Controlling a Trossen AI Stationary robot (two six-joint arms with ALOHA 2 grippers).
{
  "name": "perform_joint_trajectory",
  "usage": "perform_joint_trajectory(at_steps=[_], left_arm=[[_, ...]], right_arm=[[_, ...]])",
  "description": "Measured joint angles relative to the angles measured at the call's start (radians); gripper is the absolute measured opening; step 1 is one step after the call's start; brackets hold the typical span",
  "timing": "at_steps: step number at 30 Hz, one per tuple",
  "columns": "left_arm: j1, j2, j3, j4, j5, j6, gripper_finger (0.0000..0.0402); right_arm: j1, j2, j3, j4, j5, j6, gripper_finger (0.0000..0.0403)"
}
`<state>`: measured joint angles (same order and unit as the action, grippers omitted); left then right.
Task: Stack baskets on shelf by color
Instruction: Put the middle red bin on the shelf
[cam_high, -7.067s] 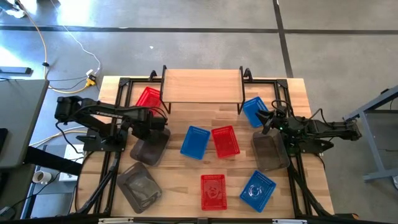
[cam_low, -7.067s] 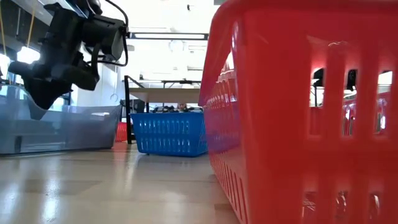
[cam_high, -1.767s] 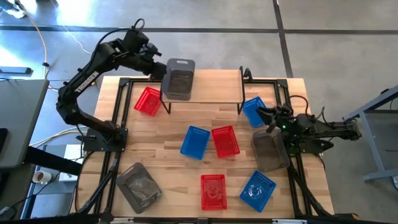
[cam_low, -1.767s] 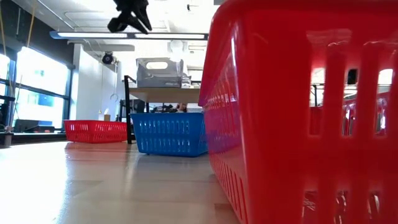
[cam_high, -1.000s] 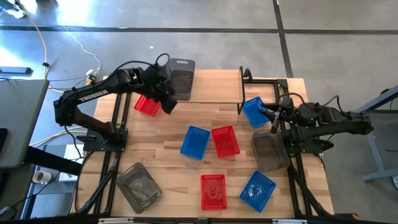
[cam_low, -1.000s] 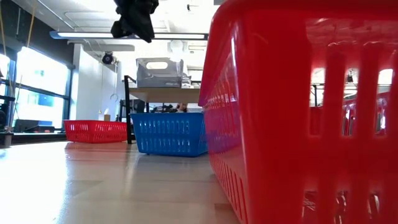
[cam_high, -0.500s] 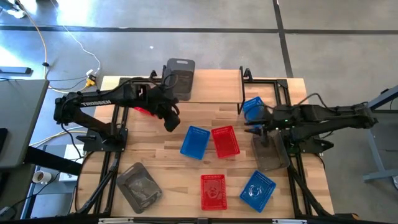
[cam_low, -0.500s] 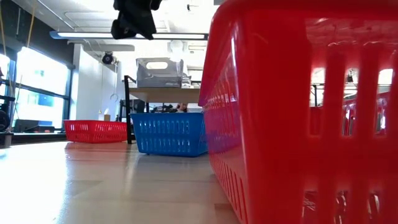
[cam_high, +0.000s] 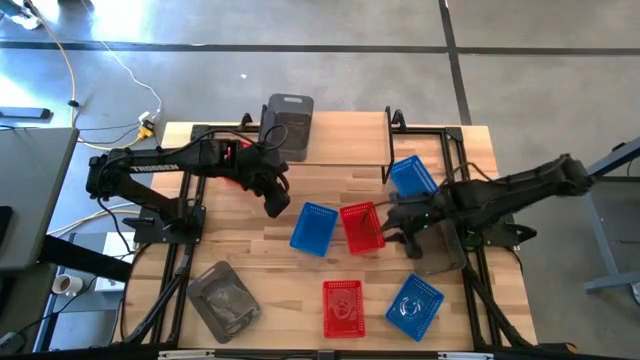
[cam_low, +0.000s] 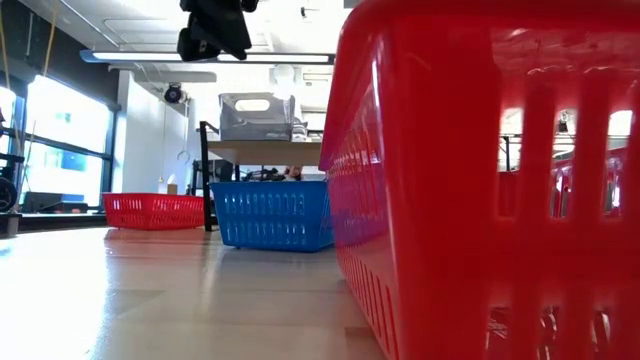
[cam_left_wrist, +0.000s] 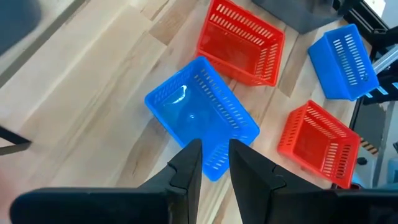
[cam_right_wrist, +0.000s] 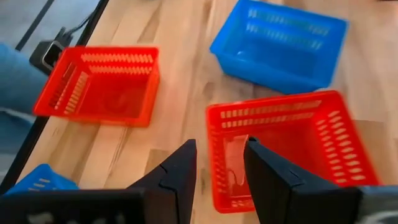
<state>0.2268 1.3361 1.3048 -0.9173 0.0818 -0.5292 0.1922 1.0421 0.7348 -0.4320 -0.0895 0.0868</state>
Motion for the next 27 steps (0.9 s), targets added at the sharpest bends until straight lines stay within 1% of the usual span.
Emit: perform_joint_trajectory(at_steps=[5,14,20,27], left_arm=[[0.000,0.000,0.000,0.000,0.000,0.003,0.0071],[0.000,0.000,0.000,-0.002,-0.003,0.006,0.0071],[-0.001,0.000,0.000,-0.002,0.004,0.009,0.0071],[-0.009,0.000,0.000,-0.002,0.007,0.009,0.0071]], right_arm=[[0.044,0.085,0.000,0.013,0.002,-0.001,0.0117],[0.087,0.230,0.000,0.025,0.013,0.004,0.0117],[0.108,0.312,0.000,0.083,0.095,0.017,0.0117],[0.112,0.405,0.000,0.106,0.105,0.018,0.0117]])
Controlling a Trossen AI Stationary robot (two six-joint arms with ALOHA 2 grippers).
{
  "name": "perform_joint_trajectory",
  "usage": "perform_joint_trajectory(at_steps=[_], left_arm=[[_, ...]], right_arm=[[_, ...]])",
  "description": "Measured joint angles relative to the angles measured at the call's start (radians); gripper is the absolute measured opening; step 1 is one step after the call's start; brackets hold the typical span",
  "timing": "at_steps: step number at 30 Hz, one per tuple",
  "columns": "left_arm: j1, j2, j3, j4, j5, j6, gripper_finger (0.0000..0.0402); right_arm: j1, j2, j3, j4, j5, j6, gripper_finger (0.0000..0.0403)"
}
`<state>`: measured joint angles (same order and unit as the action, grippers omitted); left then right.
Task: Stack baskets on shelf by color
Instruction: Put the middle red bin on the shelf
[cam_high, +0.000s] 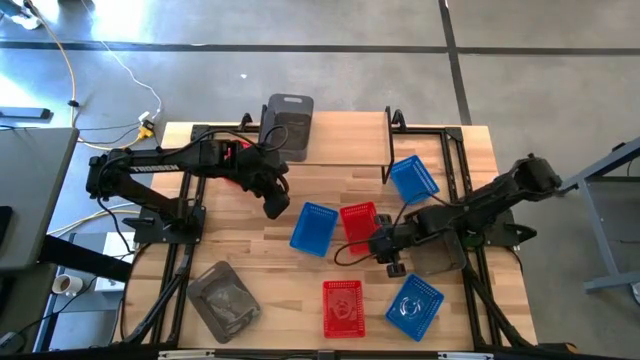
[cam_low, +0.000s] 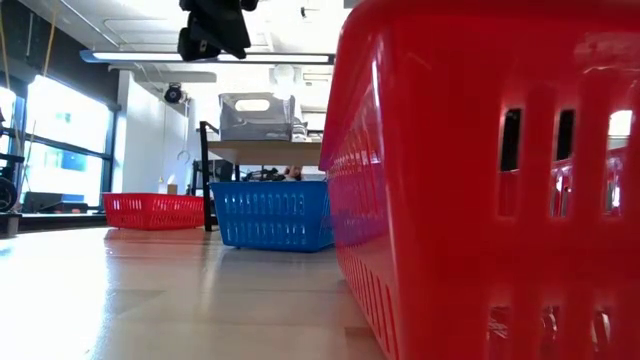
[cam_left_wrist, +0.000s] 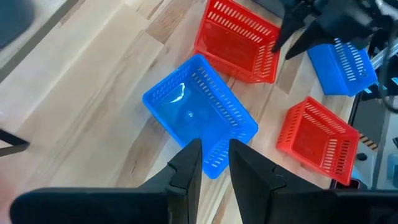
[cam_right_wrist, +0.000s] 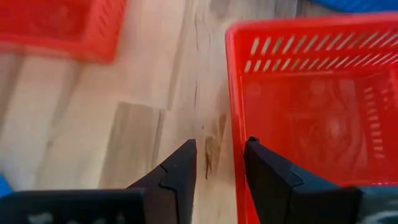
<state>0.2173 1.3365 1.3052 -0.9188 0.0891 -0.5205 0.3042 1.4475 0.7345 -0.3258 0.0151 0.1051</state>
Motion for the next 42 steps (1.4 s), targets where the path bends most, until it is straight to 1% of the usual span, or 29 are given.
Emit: perform_joint_trajectory(at_steps=[4,6,8,11,12,15,18,22,29,35,42], left_arm=[[-0.003,0.000,0.000,0.000,-0.003,0.000,0.0071],[-0.003,0.000,0.000,0.000,-0.003,0.000,0.0071],[-0.003,0.000,0.000,0.000,-0.003,0.000,0.0071],[-0.003,0.000,0.000,0.000,-0.005,0.000,0.0071],[-0.003,0.000,0.000,0.000,-0.005,0.000,0.0071],[-0.003,0.000,0.000,0.000,-0.006,0.000,0.0071],[-0.003,0.000,0.000,0.000,-0.007,0.000,0.0071],[-0.003,0.000,0.000,0.000,-0.007,0.000,0.0071],[-0.003,0.000,0.000,0.000,-0.007,0.001,0.0071],[-0.003,0.000,0.001,0.000,-0.007,0.013,0.0071],[-0.003,0.000,0.001,0.000,-0.007,0.026,0.0071]], right_arm=[[0.000,0.046,0.000,0.002,-0.001,0.014,0.0113],[0.000,0.053,0.000,0.003,-0.001,0.035,0.0099],[0.000,0.053,0.000,0.002,-0.005,0.055,0.0071],[0.000,0.050,0.002,0.000,-0.014,0.085,0.0017],[0.001,0.050,0.009,-0.011,-0.014,0.089,0.0010],[0.010,0.050,0.049,-0.070,-0.001,0.096,0.0015],[0.014,0.049,0.110,-0.173,0.009,0.096,0.0004],[0.022,0.049,0.178,-0.272,0.015,0.095,0.0002],[0.024,0.037,0.222,-0.338,0.043,0.076,0.0000],[0.024,-0.064,0.222,-0.404,0.095,0.101,0.0000],[0.023,-0.235,0.223,-0.398,0.188,0.090,0.0000]])
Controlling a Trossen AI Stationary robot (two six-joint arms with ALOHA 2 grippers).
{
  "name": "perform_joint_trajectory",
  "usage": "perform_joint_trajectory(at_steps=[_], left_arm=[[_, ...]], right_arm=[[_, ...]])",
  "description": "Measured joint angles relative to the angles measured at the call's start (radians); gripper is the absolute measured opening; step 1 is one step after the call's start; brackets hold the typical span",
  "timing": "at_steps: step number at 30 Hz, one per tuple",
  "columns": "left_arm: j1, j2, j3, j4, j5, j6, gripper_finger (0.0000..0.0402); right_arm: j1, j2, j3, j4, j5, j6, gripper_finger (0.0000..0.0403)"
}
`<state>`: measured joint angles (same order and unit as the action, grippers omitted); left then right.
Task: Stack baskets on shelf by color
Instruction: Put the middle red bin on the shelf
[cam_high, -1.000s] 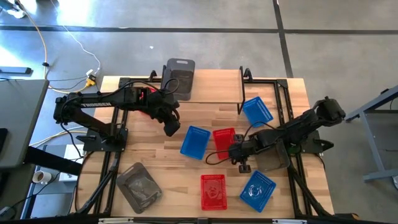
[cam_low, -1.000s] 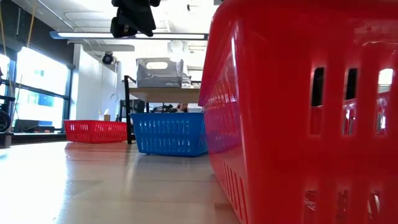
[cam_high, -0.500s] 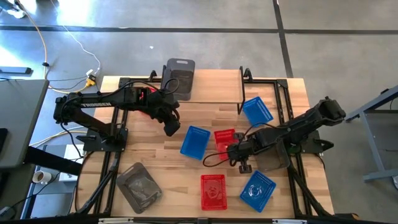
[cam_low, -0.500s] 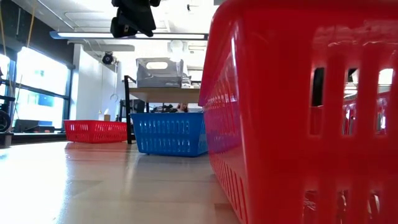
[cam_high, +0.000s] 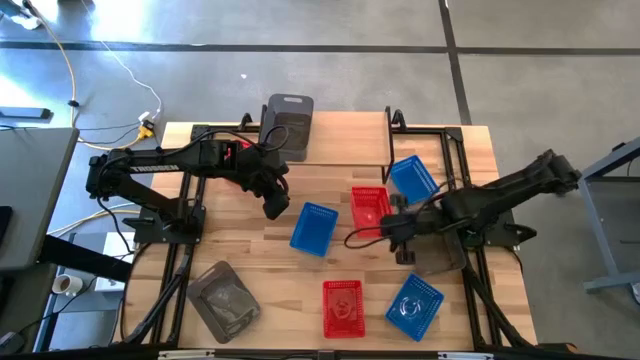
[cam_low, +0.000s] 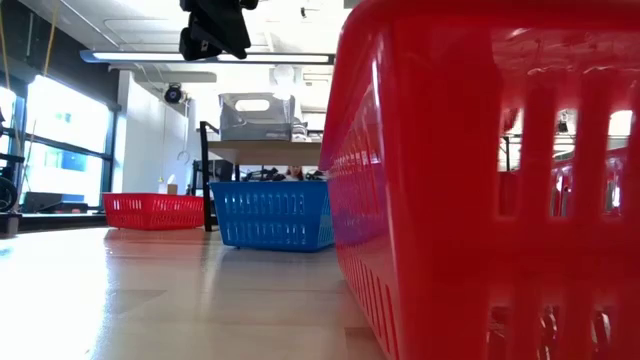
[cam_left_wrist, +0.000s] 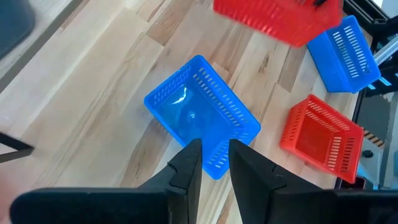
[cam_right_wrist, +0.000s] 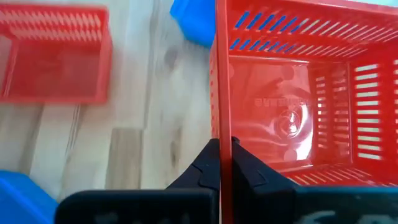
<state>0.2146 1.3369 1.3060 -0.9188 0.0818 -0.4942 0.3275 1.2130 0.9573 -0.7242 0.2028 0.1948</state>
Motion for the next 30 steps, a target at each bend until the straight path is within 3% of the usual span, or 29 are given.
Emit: perform_joint_trajectory(at_steps=[9,16,23,30], left_arm=[[0.000,0.000,0.000,0.001,0.000,-0.003,0.0071],[0.000,0.000,0.000,0.001,0.000,-0.024,0.0071],[0.000,0.000,0.000,0.001,-0.004,-0.027,0.0071],[0.000,0.000,0.000,0.001,-0.015,-0.027,0.0071]], right_arm=[[-0.027,-0.199,0.000,0.029,0.147,-0.118,0.0000],[-0.108,-0.281,0.000,0.128,0.217,-0.343,0.0000],[-0.299,-0.246,0.067,0.103,0.209,-0.508,0.0000],[-0.489,-0.151,0.156,0.008,0.112,-0.518,0.0000]])
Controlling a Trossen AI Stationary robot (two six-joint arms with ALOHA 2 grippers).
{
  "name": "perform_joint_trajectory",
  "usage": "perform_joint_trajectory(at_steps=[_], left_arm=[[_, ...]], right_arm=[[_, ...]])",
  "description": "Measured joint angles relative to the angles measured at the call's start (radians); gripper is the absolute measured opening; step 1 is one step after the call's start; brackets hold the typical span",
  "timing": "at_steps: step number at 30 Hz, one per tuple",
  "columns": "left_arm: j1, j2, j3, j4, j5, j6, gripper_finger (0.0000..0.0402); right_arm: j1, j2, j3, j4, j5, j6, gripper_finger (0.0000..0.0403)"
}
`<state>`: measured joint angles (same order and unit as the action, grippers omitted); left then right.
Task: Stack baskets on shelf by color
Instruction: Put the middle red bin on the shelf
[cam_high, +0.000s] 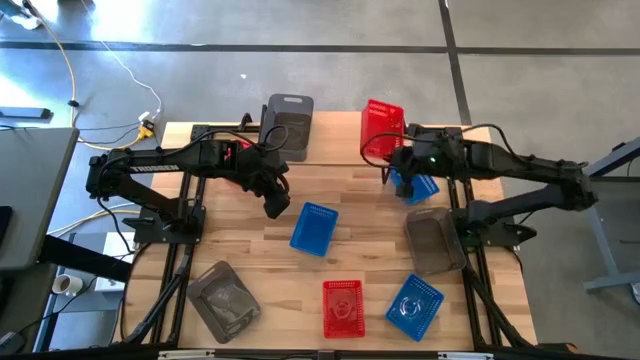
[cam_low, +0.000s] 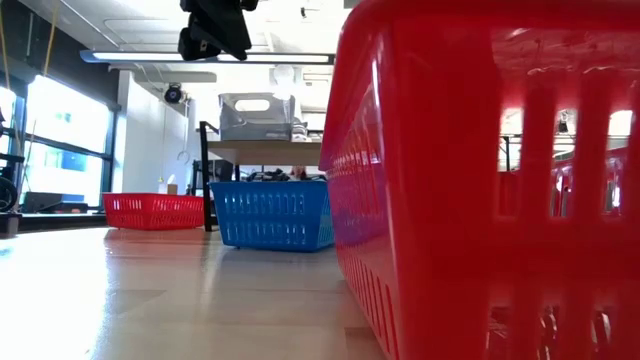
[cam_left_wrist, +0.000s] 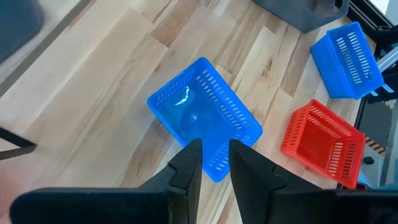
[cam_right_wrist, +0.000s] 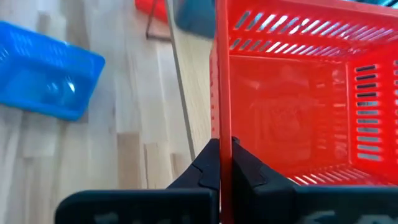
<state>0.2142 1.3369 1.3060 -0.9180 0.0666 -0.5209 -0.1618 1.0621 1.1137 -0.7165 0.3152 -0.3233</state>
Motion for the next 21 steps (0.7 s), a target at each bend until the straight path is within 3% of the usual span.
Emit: perform_joint_trajectory(at_steps=[5,21], left_arm=[[0.000,0.000,0.000,0.000,0.000,0.000,0.0071],[0.000,0.000,0.000,0.000,0.000,0.000,0.0071]], right_arm=[[-0.057,0.061,0.005,-0.035,-0.060,-0.038,0.0000],[-0.159,0.239,0.005,-0.052,-0.116,-0.127,0.0000]])
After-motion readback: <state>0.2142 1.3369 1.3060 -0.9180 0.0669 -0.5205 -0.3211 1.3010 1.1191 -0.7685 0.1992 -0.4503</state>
